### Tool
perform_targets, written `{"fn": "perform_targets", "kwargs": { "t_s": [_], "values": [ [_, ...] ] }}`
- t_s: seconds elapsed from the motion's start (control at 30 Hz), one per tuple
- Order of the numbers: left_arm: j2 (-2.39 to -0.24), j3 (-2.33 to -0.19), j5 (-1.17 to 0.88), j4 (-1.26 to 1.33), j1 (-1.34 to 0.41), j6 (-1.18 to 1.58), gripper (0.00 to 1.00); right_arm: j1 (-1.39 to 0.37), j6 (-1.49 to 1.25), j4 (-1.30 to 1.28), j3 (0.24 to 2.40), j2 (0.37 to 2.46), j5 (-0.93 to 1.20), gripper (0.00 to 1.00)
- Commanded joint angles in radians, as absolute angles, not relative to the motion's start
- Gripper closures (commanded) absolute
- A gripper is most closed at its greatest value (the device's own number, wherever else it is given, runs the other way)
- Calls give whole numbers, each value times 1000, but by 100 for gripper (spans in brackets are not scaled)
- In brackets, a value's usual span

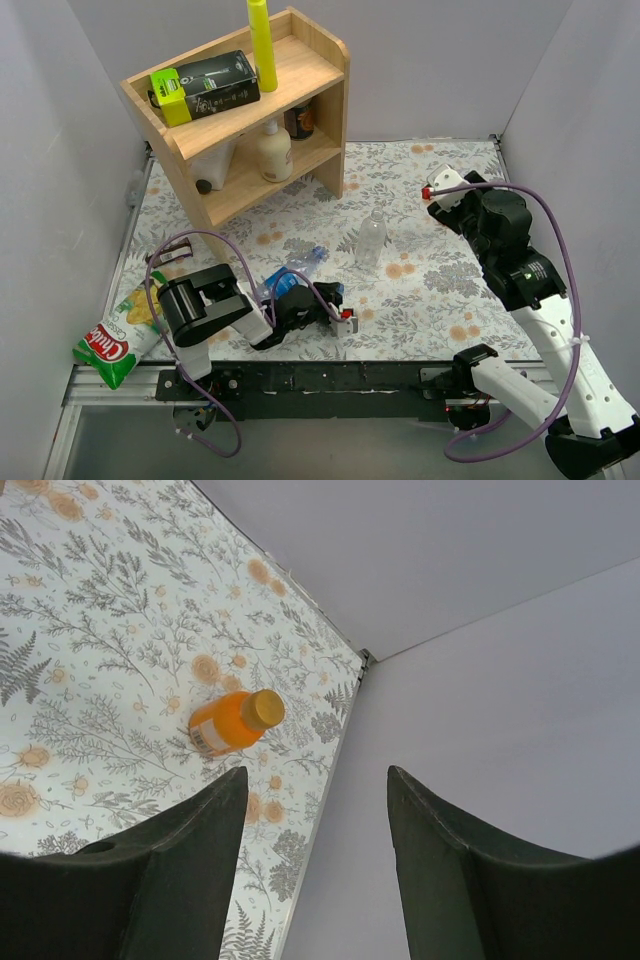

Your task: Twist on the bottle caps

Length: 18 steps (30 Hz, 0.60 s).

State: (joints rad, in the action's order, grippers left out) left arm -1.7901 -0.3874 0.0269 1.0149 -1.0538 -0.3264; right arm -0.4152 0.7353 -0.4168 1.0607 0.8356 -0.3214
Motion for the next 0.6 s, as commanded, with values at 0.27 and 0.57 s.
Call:
{"fn": "perform_targets", "kwargs": {
  "t_s": [0.27, 0.57],
  "values": [
    [-1781, -388, 43, 951, -1072, -292, 60, -388, 706, -388, 1043, 805, -295, 36],
    [-1698, -396, 2, 766, -1091, -164, 38, -383, 699, -379, 1029, 801, -284, 36]
  ]
}}
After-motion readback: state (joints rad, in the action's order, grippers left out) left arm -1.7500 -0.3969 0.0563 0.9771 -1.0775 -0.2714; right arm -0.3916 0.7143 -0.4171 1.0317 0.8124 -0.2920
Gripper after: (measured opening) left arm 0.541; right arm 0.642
